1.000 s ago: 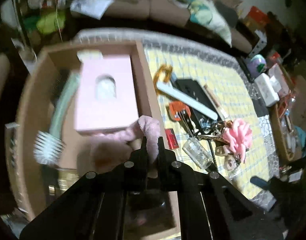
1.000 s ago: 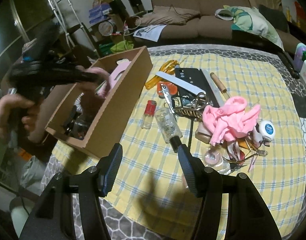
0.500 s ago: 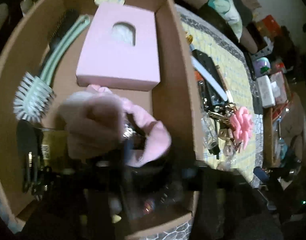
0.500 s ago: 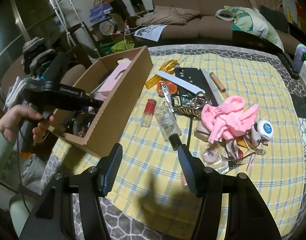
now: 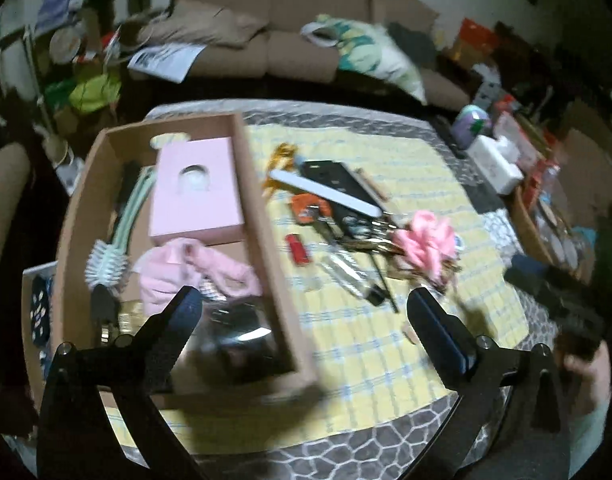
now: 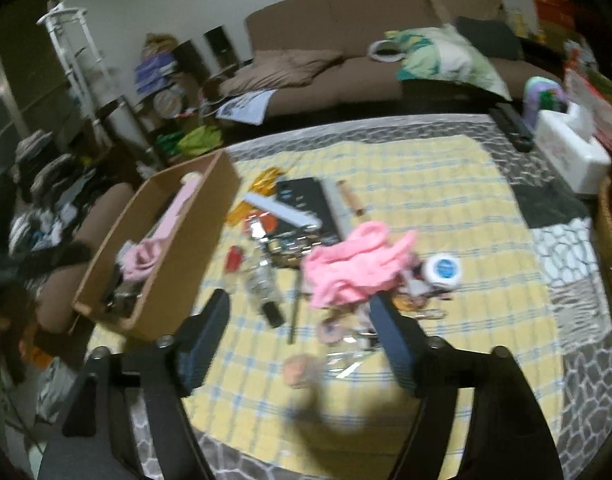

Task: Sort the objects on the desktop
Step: 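Move the left tool back over the table toward the pink cloth pile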

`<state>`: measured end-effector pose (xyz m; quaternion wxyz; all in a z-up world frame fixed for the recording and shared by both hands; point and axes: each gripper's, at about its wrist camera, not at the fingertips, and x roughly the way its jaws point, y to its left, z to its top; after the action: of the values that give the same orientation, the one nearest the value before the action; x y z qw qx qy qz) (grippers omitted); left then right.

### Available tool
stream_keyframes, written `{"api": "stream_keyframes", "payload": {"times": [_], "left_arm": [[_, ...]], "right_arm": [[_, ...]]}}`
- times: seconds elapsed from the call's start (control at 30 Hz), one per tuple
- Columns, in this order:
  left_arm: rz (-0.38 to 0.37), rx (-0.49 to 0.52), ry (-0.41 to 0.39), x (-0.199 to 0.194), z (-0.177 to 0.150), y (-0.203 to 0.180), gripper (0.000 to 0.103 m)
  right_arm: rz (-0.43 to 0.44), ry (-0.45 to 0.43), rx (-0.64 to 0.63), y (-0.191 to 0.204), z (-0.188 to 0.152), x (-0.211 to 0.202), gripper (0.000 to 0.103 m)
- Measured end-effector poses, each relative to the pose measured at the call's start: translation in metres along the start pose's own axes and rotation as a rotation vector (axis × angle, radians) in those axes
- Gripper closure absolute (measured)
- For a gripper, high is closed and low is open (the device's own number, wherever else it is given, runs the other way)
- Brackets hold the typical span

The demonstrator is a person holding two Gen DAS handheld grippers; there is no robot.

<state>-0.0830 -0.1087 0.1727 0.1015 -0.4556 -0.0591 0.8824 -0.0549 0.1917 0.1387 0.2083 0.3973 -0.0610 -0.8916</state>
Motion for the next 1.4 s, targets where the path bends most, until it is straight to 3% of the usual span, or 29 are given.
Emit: {"api": "stream_keyframes", "payload": {"times": [0.1,0.23,0.33,0.47,0.6,0.8,0.83,0.87,0.9,0.97,1.1,1.23,1.4], "left_arm": [[0.001,0.046,-0.032,0.009,-0.020,-0.028,0.000],[-0.063,0.056,-0.021,0.034,-0.039,-0.053,0.000],[-0.076,0.063,0.012,0.058,-0.040,-0.069,0.000],[-0.070,0.115,-0.005,0.081,-0.031,-0.096,0.000],[-0.037,0.197,-0.039,0.105,-0.016,-0.129,0.000],[0.084,0.391,-0.036,0.160,0.006,-0.187,0.000],[0.105,0.427,-0.025,0.171,0.007,-0.195,0.007],[0.127,0.467,-0.005,0.184,0.006,-0.203,0.026],[0.131,0.483,0.010,0.192,0.005,-0.206,0.039],[0.113,0.480,0.086,0.212,0.005,-0.207,0.089],[0.029,0.350,0.094,0.210,0.009,-0.188,0.095],[-0.088,0.201,0.006,0.157,0.020,-0.161,0.096],[-0.148,0.119,-0.107,0.067,0.021,-0.123,0.096]], "right_arm": [[-0.040,-0.005,0.014,-0.016,0.001,-0.002,0.020],[-0.066,0.018,0.054,-0.038,-0.001,0.003,0.019],[-0.085,0.037,0.067,-0.052,-0.002,0.011,0.019],[-0.111,0.054,0.113,-0.082,-0.002,0.019,0.019],[-0.127,0.051,0.180,-0.112,-0.003,0.022,0.019],[-0.119,0.053,0.272,-0.144,-0.008,0.020,0.019],[-0.115,0.054,0.282,-0.147,-0.008,0.020,0.019],[-0.109,0.054,0.290,-0.149,-0.008,0.019,0.019],[-0.102,0.054,0.294,-0.150,-0.008,0.019,0.019],[-0.093,0.052,0.292,-0.149,-0.007,0.019,0.019],[-0.080,0.058,0.273,-0.146,-0.006,0.023,0.019],[-0.057,0.059,0.274,-0.143,-0.007,0.028,0.019],[-0.011,0.055,0.285,-0.138,-0.007,0.034,0.027]]}}
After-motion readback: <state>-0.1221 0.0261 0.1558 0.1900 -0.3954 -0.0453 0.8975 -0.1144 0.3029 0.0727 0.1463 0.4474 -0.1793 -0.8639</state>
